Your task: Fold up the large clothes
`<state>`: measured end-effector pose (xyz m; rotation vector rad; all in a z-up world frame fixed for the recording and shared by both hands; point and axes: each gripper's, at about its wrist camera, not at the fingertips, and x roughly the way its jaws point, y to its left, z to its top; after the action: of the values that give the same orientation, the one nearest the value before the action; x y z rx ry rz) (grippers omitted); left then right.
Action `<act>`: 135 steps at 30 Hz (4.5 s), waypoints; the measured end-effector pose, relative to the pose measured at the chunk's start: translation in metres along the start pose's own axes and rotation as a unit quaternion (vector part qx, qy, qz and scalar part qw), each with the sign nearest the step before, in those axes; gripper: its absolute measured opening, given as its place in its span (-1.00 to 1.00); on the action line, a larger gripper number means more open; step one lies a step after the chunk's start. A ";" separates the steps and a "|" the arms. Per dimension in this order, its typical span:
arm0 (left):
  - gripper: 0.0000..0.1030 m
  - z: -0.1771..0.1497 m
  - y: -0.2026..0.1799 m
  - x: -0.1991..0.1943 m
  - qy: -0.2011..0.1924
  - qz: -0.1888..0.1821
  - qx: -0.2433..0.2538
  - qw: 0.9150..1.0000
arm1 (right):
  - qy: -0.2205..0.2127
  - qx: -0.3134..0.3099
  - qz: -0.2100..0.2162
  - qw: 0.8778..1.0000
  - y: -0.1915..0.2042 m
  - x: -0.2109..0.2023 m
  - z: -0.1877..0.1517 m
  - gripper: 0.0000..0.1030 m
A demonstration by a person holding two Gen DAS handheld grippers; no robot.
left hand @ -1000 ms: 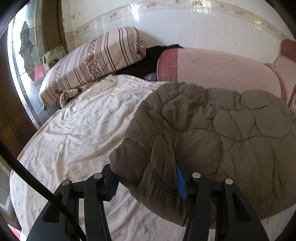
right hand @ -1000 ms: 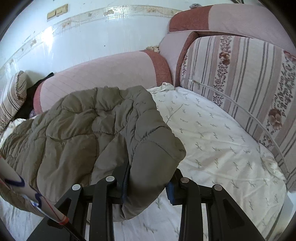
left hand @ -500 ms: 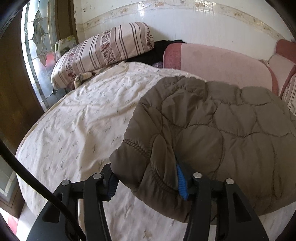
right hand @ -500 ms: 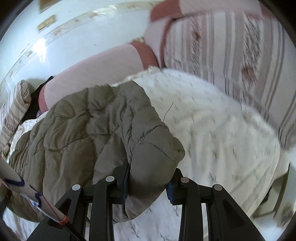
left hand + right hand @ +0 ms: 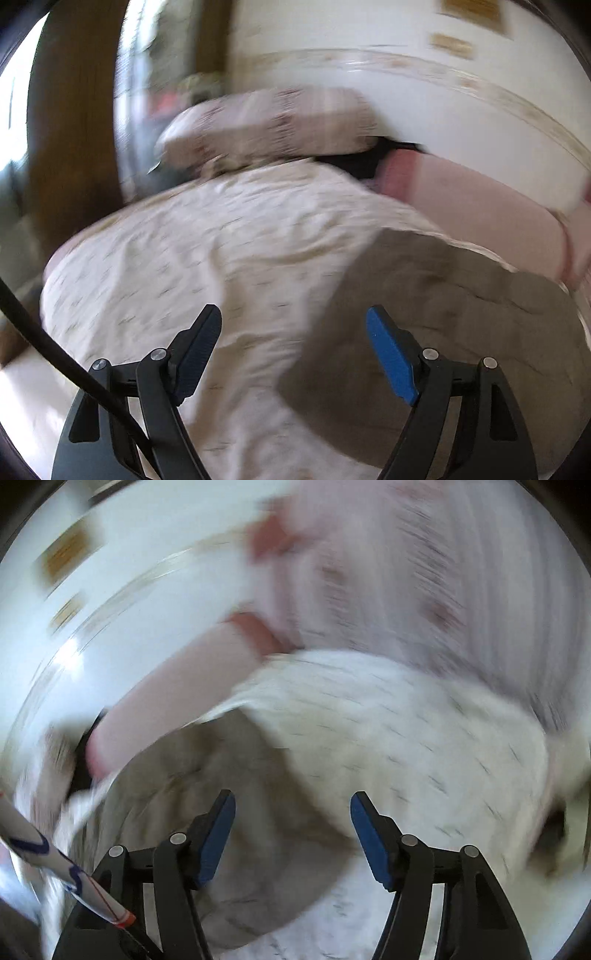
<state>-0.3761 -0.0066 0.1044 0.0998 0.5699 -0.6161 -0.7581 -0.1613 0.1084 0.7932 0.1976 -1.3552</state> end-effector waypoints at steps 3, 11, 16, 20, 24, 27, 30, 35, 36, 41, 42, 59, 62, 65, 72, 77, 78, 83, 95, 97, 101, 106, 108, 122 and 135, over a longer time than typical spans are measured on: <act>0.57 -0.012 -0.052 -0.005 0.001 -0.080 0.076 0.994 | 0.018 -0.086 0.054 0.995 0.050 0.006 -0.020 0.35; 0.67 -0.059 -0.120 0.017 0.041 -0.125 0.196 0.972 | 0.111 -0.154 0.027 0.981 0.096 0.062 -0.061 0.43; 0.74 -0.064 -0.120 0.025 0.048 -0.121 0.200 0.971 | 0.117 -0.175 -0.003 0.978 0.107 0.077 -0.072 0.49; 0.74 -0.064 -0.124 0.024 0.049 -0.122 0.203 0.970 | 0.114 -0.181 -0.005 0.977 0.108 0.078 -0.071 0.50; 0.74 -0.061 -0.122 0.029 0.052 -0.124 0.201 0.970 | 0.090 -0.144 0.014 0.985 0.095 0.062 -0.055 0.43; 0.74 -0.060 -0.121 0.030 0.052 -0.123 0.201 0.970 | 0.042 -0.111 -0.011 0.993 0.078 0.049 -0.037 0.43; 0.74 -0.060 -0.121 0.030 0.050 -0.122 0.202 0.971 | 0.048 -0.066 -0.052 0.995 0.053 0.055 -0.029 0.41; 0.74 -0.060 -0.121 0.030 0.048 -0.120 0.203 0.970 | 0.088 -0.059 -0.067 0.992 0.045 0.072 -0.031 0.37; 0.74 -0.061 -0.122 0.030 0.048 -0.120 0.204 0.970 | 0.093 -0.064 -0.068 0.991 0.046 0.075 -0.033 0.38; 0.74 -0.062 -0.122 0.030 0.046 -0.120 0.204 0.970 | 0.079 -0.078 -0.076 0.991 0.050 0.069 -0.036 0.39; 0.74 -0.062 -0.122 0.030 0.046 -0.120 0.205 0.970 | 0.069 -0.080 -0.073 0.992 0.052 0.064 -0.037 0.39; 0.74 -0.062 -0.123 0.030 0.046 -0.119 0.204 0.971 | 0.077 -0.175 -0.038 0.981 0.089 0.069 -0.061 0.40; 0.74 -0.062 -0.122 0.030 0.047 -0.120 0.201 0.971 | 0.074 -0.172 -0.035 0.982 0.088 0.067 -0.060 0.40; 0.74 -0.062 -0.121 0.029 0.047 -0.120 0.196 0.972 | 0.063 -0.166 -0.033 0.984 0.089 0.060 -0.058 0.40; 0.74 -0.060 -0.100 0.006 0.045 -0.126 0.174 0.976 | 0.036 -0.177 -0.006 0.983 0.102 0.022 -0.068 0.40; 0.74 -0.059 -0.072 -0.031 0.054 -0.144 0.148 0.977 | 0.049 -0.163 0.024 0.985 0.095 -0.026 -0.084 0.43; 0.74 -0.059 -0.066 -0.042 0.053 -0.148 0.146 0.977 | 0.047 -0.167 0.033 0.984 0.095 -0.040 -0.086 0.44; 0.74 -0.049 -0.030 -0.109 0.021 -0.164 0.138 0.977 | 0.029 -0.190 0.069 0.979 0.098 -0.109 -0.089 0.61; 1.00 -0.009 0.041 -0.239 -0.048 -0.144 0.122 0.981 | -0.035 -0.210 0.123 0.969 0.120 -0.242 -0.093 0.93; 1.00 -0.009 0.042 -0.241 -0.051 -0.147 0.116 0.981 | -0.041 -0.210 0.123 0.969 0.122 -0.247 -0.095 0.93; 1.00 -0.013 0.037 -0.230 -0.038 -0.117 0.122 0.985 | -0.026 -0.213 0.120 0.969 0.124 -0.241 -0.098 0.93; 1.00 -0.014 0.032 -0.208 0.025 -0.129 0.126 0.983 | -0.031 -0.215 0.106 0.970 0.126 -0.233 -0.102 0.93; 1.00 -0.018 0.030 -0.199 0.035 -0.105 0.140 0.984 | -0.027 -0.222 0.101 0.969 0.129 -0.225 -0.107 0.93; 1.00 -0.018 0.019 -0.143 0.063 -0.055 0.168 0.982 | -0.005 -0.254 0.090 0.963 0.157 -0.172 -0.112 0.93; 1.00 -0.025 0.003 -0.121 0.078 -0.065 0.199 0.975 | 0.005 -0.245 0.075 0.966 0.160 -0.149 -0.111 0.93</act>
<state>-0.4672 0.0653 0.1473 0.4942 0.6010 -0.8500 -0.6131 0.0253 0.1738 0.3880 0.4520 -1.0937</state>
